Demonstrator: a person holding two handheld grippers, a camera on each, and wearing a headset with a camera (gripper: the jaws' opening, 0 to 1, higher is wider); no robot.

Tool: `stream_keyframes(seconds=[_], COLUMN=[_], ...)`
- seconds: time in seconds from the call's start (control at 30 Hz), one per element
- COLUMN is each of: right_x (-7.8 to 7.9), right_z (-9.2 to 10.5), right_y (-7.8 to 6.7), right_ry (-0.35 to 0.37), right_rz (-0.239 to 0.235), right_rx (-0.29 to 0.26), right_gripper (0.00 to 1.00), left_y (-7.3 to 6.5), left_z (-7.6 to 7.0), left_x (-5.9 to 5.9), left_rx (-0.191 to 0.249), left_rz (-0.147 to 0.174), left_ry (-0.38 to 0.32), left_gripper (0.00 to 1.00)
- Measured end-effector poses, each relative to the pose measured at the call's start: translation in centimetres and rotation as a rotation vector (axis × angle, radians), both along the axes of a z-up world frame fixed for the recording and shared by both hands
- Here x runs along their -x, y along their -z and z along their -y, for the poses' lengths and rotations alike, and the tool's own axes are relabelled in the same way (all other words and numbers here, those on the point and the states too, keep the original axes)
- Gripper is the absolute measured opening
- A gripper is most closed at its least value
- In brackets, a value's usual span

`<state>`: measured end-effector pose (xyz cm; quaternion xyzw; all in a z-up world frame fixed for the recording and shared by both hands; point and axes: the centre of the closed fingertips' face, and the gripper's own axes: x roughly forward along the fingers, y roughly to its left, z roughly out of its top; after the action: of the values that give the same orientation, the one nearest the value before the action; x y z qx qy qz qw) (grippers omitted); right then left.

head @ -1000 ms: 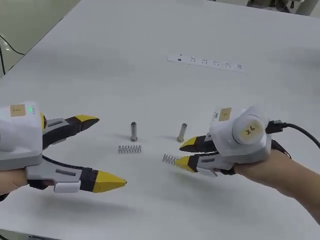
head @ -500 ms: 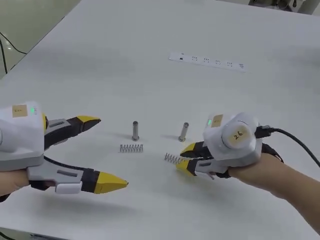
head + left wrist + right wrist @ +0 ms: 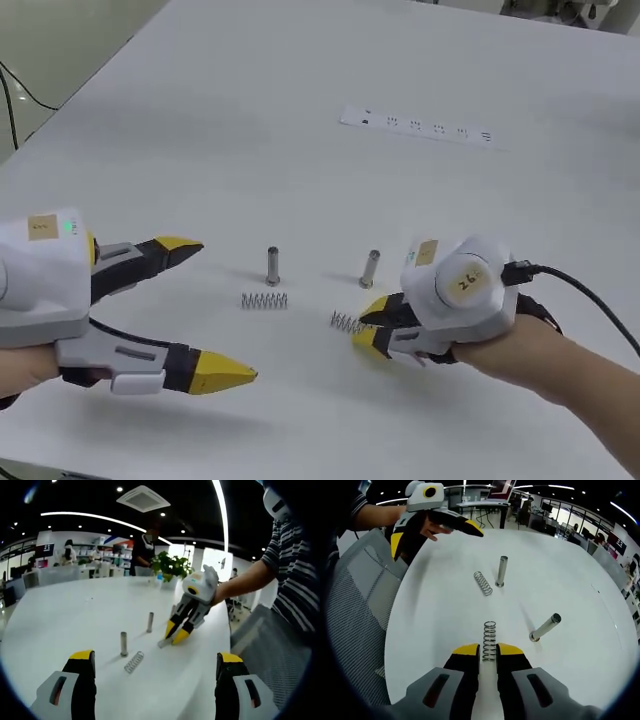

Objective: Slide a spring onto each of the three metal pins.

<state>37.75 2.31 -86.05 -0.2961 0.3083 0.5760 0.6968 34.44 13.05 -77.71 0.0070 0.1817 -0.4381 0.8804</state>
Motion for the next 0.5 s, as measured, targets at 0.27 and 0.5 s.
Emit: stream_keyframes(seconds=[0.27,0.5], right_x=[0.2,0.2], right_z=[0.1,0.8], right_y=[-0.1,-1.1], right_ry=[-0.016,-0.018], right_rz=[0.013,0.023], right_rx=[-0.003,-0.011], right_gripper=[0.08,0.08], left_y=[0.0,-0.2], left_z=[0.3,0.7], left_x=[0.2,0.3], left_rx=[-0.002,0.001], left_rz=[-0.004,-0.002], left_ry=[0.011,0.022], left_gripper=[0.98,0.98])
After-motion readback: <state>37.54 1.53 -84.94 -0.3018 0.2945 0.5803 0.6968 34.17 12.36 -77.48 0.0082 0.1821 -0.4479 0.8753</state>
